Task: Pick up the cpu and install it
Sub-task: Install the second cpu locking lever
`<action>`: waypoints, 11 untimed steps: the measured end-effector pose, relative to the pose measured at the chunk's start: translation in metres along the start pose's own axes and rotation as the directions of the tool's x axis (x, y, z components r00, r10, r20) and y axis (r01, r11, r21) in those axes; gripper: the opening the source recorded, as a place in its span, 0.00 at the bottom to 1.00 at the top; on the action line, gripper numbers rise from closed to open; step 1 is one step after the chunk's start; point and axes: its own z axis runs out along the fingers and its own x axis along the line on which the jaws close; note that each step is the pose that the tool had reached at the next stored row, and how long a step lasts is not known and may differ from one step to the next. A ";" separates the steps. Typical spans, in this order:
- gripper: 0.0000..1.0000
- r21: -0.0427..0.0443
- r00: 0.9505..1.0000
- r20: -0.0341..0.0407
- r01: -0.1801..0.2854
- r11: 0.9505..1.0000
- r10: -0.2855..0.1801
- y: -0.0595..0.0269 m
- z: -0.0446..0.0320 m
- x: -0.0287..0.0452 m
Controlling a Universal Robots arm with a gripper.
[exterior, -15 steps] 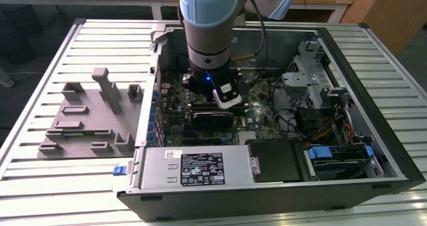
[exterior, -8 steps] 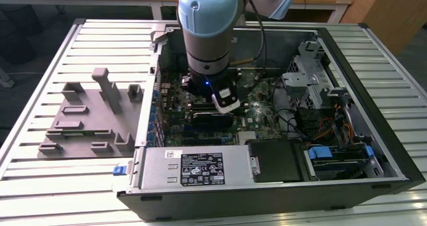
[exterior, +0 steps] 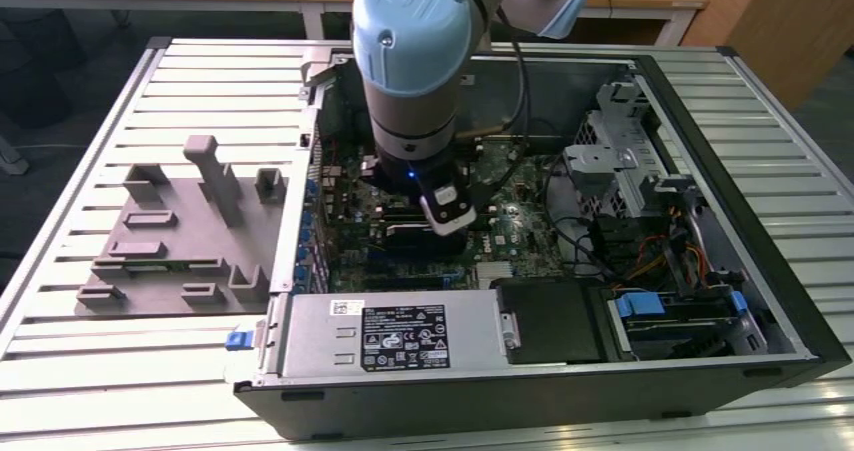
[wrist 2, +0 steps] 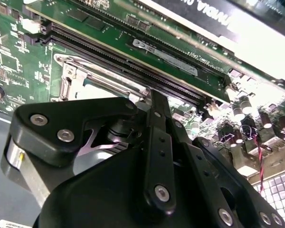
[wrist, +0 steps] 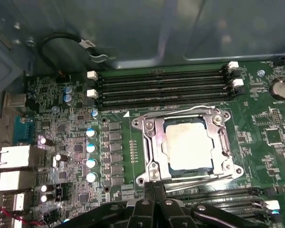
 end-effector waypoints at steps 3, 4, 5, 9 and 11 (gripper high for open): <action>0.11 -0.011 1.000 -0.001 -0.001 1.000 0.001 -0.0009 0.0018 0.0023; 0.11 -0.013 1.000 -0.001 -0.001 1.000 0.001 -0.0011 0.0022 0.0031; 0.11 -0.014 1.000 -0.001 -0.001 1.000 0.001 -0.0013 0.0027 0.0038; 0.11 -0.017 1.000 -0.002 -0.001 1.000 0.001 -0.0022 0.0048 0.0051; 0.11 -0.017 1.000 -0.002 -0.001 1.000 0.001 -0.0021 0.0055 0.0054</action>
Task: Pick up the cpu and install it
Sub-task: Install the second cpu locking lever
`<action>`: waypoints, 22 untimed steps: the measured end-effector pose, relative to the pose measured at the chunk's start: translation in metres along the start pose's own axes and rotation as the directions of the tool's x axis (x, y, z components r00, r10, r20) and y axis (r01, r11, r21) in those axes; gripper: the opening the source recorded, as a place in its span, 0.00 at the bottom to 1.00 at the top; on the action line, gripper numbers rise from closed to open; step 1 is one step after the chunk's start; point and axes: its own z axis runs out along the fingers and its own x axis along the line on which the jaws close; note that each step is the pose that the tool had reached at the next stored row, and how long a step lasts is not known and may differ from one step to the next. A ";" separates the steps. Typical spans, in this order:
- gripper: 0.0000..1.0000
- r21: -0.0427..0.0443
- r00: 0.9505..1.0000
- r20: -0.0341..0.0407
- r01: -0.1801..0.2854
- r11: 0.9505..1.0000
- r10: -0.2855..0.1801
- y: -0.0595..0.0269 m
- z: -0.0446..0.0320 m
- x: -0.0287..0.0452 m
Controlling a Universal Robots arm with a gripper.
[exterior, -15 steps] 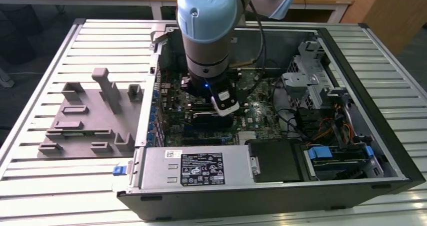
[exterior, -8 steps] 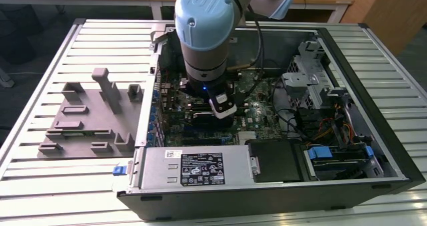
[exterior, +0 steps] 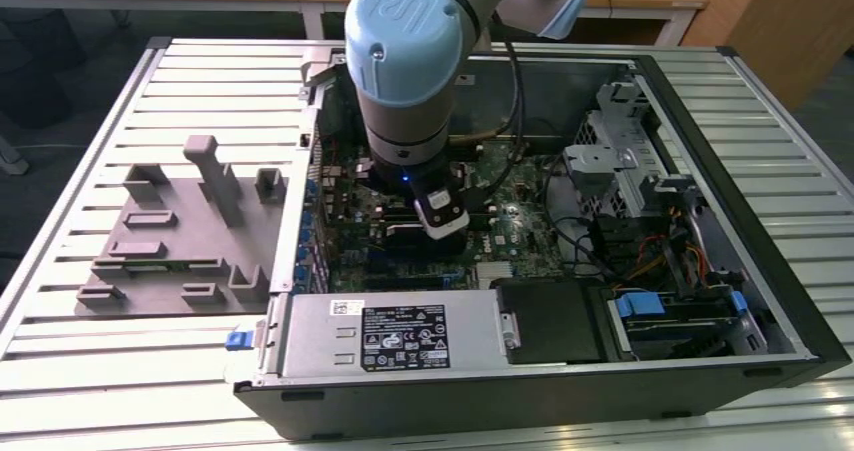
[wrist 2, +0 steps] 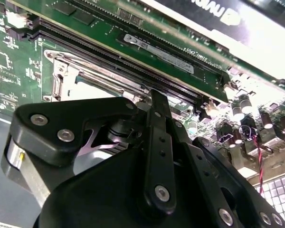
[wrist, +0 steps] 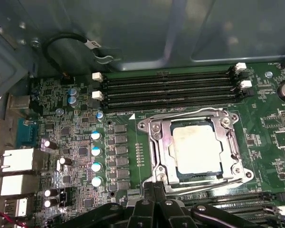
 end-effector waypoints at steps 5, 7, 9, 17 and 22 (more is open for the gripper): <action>0.11 -0.005 1.000 0.000 0.000 1.000 0.000 0.0014 0.0016 0.0006; 0.11 -0.006 1.000 0.000 0.000 1.000 0.000 0.0016 0.0023 0.0008; 0.11 -0.006 1.000 0.000 0.000 1.000 0.000 0.0013 0.0033 0.0012; 0.11 -0.006 1.000 0.000 0.000 1.000 0.000 0.0006 0.0047 0.0032; 0.11 -0.005 1.000 -0.001 0.000 1.000 0.000 0.0002 0.0054 0.0041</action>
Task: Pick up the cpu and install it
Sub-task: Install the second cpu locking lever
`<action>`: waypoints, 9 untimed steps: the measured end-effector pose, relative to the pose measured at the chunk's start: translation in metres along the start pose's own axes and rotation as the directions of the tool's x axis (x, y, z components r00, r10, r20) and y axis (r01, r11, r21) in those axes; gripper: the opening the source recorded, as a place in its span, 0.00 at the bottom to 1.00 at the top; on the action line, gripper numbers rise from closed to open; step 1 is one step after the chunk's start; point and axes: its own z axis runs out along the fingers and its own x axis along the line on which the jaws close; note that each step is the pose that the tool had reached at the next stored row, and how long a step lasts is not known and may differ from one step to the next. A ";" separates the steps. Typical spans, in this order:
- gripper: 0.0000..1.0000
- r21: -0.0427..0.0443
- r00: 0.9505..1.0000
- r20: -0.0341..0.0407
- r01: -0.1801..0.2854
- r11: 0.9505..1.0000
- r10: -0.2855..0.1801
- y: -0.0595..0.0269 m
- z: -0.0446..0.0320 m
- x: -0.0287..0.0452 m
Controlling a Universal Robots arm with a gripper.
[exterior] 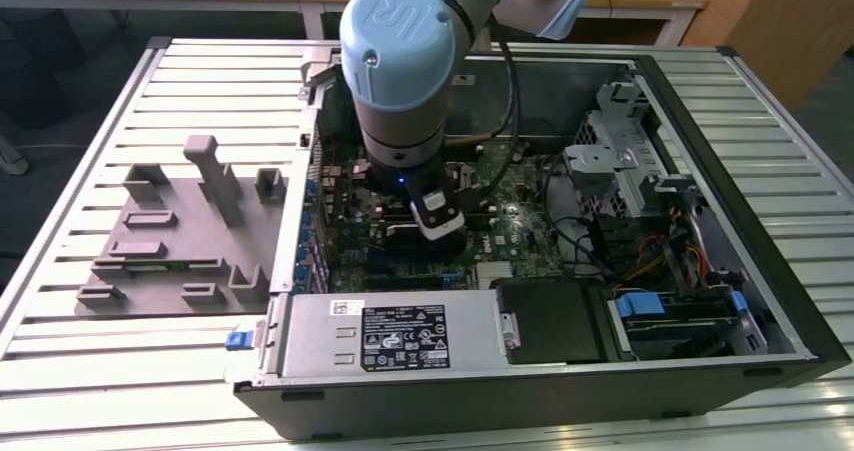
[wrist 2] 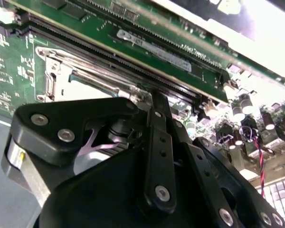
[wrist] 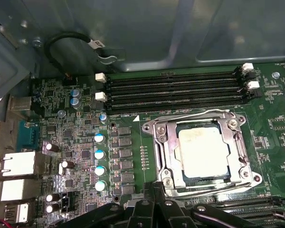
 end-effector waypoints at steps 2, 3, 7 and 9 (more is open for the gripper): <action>0.11 0.000 1.000 0.000 0.000 1.000 0.000 0.0001 0.0000 0.0000; 0.11 0.000 1.000 0.000 0.000 1.000 0.000 0.0002 -0.0004 0.0000; 0.11 0.000 1.000 0.000 0.000 1.000 0.000 0.0022 -0.0058 -0.0001; 0.11 0.000 1.000 0.000 0.000 1.000 0.000 0.0038 -0.0104 -0.0001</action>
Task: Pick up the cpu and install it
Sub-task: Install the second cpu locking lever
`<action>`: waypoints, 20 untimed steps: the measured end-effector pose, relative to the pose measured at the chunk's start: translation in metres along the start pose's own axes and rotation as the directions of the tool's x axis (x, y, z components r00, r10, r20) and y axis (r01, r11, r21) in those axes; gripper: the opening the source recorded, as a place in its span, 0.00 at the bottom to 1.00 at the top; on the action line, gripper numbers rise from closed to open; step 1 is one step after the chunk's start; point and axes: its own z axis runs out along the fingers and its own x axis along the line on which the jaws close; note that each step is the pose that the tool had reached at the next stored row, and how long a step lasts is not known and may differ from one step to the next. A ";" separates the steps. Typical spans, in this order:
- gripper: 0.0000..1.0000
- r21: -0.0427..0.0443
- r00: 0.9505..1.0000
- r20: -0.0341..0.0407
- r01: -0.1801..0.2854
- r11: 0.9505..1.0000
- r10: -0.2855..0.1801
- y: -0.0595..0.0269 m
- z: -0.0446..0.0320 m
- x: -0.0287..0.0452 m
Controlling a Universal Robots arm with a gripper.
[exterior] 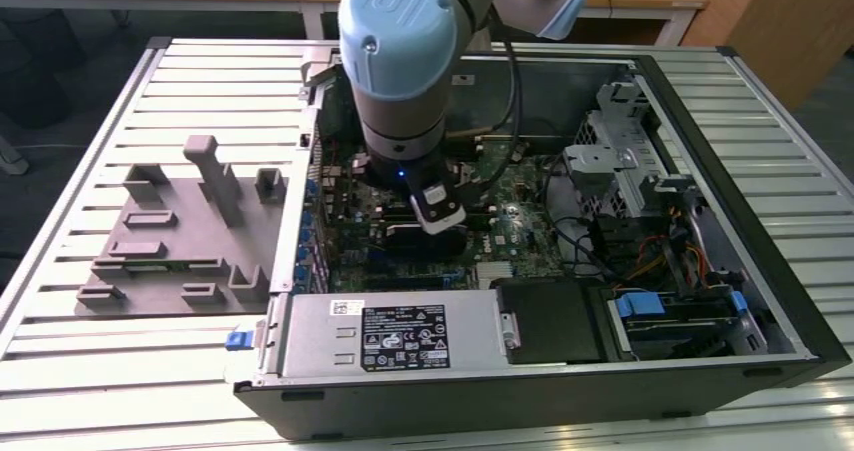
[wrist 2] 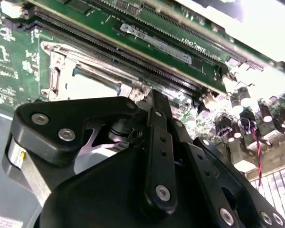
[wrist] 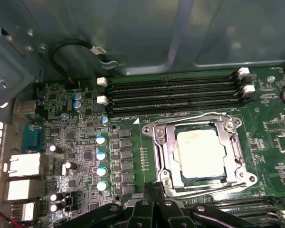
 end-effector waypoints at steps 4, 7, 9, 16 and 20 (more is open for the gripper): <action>0.11 0.000 1.000 0.000 0.000 1.000 0.000 0.0040 -0.0113 -0.0002; 0.11 0.000 1.000 0.000 0.000 1.000 0.000 0.0069 -0.0195 -0.0003; 0.11 0.001 1.000 0.000 0.000 1.000 0.000 0.0077 -0.0218 -0.0004; 0.11 0.045 1.000 0.006 0.001 0.999 -0.002 0.0102 -0.0210 -0.0010; 0.11 0.080 1.000 0.010 0.003 0.997 -0.004 0.0139 -0.0197 -0.0036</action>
